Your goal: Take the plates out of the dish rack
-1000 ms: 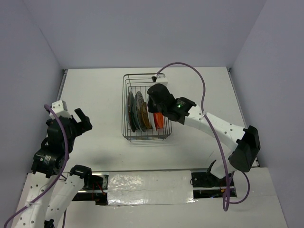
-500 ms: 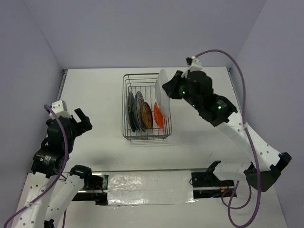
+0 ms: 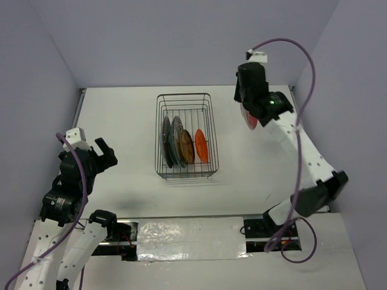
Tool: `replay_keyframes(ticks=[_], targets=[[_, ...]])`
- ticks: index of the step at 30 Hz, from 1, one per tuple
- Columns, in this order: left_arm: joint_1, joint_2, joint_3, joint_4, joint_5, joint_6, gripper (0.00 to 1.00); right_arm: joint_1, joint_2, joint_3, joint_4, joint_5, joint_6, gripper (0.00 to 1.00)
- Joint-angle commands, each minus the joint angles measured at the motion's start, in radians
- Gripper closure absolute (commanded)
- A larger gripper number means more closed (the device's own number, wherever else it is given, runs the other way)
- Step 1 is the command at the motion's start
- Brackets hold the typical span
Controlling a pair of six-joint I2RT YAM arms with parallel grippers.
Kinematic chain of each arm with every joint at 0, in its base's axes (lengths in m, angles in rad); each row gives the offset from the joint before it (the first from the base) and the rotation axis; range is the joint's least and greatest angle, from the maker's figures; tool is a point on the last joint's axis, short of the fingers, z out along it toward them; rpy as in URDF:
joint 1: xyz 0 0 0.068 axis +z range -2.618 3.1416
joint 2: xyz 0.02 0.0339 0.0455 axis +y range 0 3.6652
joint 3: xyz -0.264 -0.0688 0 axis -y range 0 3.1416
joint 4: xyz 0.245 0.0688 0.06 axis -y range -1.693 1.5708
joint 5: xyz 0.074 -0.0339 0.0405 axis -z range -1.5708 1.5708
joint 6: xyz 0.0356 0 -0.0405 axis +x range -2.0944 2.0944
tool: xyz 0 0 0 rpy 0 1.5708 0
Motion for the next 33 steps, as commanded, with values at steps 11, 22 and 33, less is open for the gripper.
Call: replay_keyframes(ticks=[11,22,33], targets=[[-0.013,-0.005,-0.009,0.048,-0.007,-0.002,0.00,-0.096,0.401,0.087,0.066,0.222,-0.167,1.00],[-0.021,-0.003,-0.009,0.048,-0.005,-0.002,0.01,-0.148,0.590,0.081,0.064,0.212,-0.101,0.96],[-0.024,0.003,-0.009,0.051,0.001,0.002,0.00,-0.217,0.633,-0.038,0.146,-0.113,-0.046,0.72]])
